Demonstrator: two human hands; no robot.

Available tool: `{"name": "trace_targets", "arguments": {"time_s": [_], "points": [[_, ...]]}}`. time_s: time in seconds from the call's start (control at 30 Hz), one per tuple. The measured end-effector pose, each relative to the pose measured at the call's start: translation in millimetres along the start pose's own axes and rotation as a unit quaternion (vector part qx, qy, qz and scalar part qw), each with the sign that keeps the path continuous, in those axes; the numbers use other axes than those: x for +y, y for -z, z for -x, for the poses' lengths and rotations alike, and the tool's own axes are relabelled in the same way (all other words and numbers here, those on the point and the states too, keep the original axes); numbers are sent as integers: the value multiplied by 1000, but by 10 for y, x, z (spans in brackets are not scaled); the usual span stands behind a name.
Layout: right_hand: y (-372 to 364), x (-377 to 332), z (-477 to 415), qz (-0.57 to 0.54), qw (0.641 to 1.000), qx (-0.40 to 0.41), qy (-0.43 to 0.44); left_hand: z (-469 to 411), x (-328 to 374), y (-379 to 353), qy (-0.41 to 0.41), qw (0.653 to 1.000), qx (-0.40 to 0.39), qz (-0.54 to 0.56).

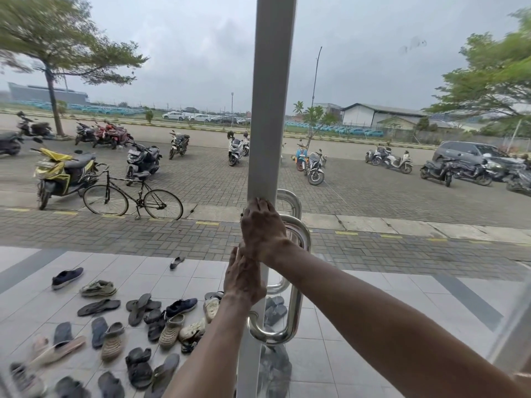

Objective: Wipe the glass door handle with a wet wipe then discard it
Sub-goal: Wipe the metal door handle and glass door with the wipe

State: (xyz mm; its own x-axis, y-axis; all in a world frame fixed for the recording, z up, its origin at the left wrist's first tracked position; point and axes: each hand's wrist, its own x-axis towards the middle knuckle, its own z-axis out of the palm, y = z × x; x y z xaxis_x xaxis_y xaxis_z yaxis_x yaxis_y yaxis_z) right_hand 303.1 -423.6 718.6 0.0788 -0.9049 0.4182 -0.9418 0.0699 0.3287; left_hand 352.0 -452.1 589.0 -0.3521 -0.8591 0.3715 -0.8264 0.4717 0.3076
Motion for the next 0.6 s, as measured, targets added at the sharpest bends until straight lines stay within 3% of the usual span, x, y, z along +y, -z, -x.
{"name": "trace_targets", "arguments": {"time_s": [0.17, 0.27, 0.43, 0.53, 0.57, 0.6], "points": [[-5, -26, -133, -186, 978, 36, -91, 5, -25, 1, -24, 1000, -6, 0], [44, 199, -174, -270, 951, 3, -149, 13, -29, 5, -23, 999, 1, 27], [118, 646, -199, -477, 854, -115, -176, 30, -5, -2, -23, 999, 4, 23], [90, 793, -164, -567, 791, -132, -189, 28, -5, -6, -19, 1000, 0, 8], [75, 815, -147, -564, 795, -117, -189, 29, -14, 4, -21, 1000, 0, 1], [55, 825, -122, -530, 823, -86, -186, 26, -25, 16, -23, 1000, -4, -4]]}}
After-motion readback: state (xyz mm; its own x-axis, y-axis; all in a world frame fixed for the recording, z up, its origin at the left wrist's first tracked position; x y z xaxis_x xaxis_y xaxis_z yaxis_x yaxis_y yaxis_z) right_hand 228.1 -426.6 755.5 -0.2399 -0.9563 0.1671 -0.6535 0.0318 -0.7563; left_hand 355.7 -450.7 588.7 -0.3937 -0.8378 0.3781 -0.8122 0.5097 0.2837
